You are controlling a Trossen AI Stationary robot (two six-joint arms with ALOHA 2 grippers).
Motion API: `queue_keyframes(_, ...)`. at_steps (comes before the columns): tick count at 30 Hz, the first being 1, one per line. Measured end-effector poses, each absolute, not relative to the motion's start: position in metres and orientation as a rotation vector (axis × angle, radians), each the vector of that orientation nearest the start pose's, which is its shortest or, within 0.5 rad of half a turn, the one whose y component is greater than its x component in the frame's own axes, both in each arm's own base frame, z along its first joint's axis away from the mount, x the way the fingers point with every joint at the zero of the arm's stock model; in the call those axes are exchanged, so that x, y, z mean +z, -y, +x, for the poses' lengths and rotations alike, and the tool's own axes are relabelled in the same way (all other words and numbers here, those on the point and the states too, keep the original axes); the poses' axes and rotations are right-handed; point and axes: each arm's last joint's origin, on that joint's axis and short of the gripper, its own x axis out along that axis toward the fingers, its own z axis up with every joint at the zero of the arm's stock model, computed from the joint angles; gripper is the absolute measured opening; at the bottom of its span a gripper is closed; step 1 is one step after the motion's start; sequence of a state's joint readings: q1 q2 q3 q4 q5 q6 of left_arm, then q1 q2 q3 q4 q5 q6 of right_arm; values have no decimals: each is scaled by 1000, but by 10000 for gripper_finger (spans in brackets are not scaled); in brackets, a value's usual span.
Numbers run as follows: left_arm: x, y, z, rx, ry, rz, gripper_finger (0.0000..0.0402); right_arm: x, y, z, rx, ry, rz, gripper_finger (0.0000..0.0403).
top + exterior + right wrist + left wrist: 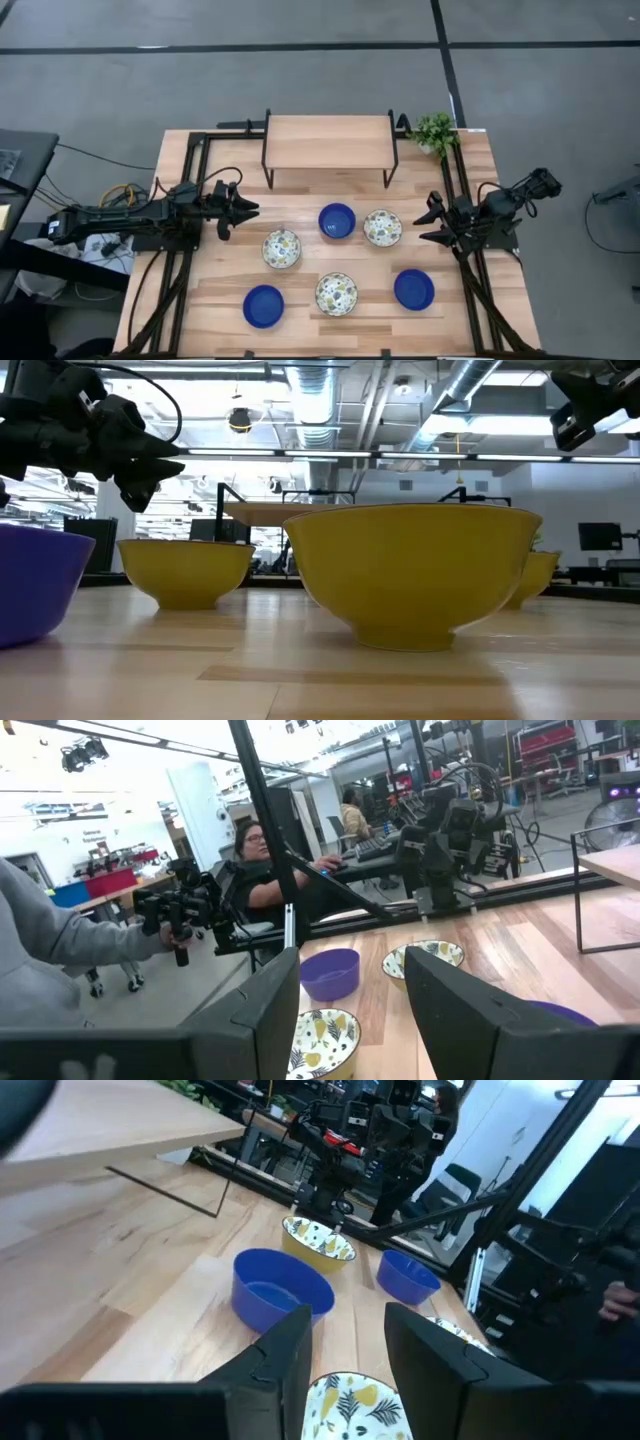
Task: Pick & Place Mini bowls
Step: Put the top left white bowl on the shelf
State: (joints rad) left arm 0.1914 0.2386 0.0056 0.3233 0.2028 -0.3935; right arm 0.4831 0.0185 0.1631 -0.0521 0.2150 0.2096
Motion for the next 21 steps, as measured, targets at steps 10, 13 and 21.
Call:
queue_keyframes(10,197,-14,113,-110,101,-374,126,212,-34,79,276,59,240,170)
queue_keyframes(13,213,-13,118,-166,91,-366,126,212,-34,79,276,59,240,170)
queue_keyframes(21,238,-8,152,-400,-159,-465,126,212,-33,79,234,62,242,170)
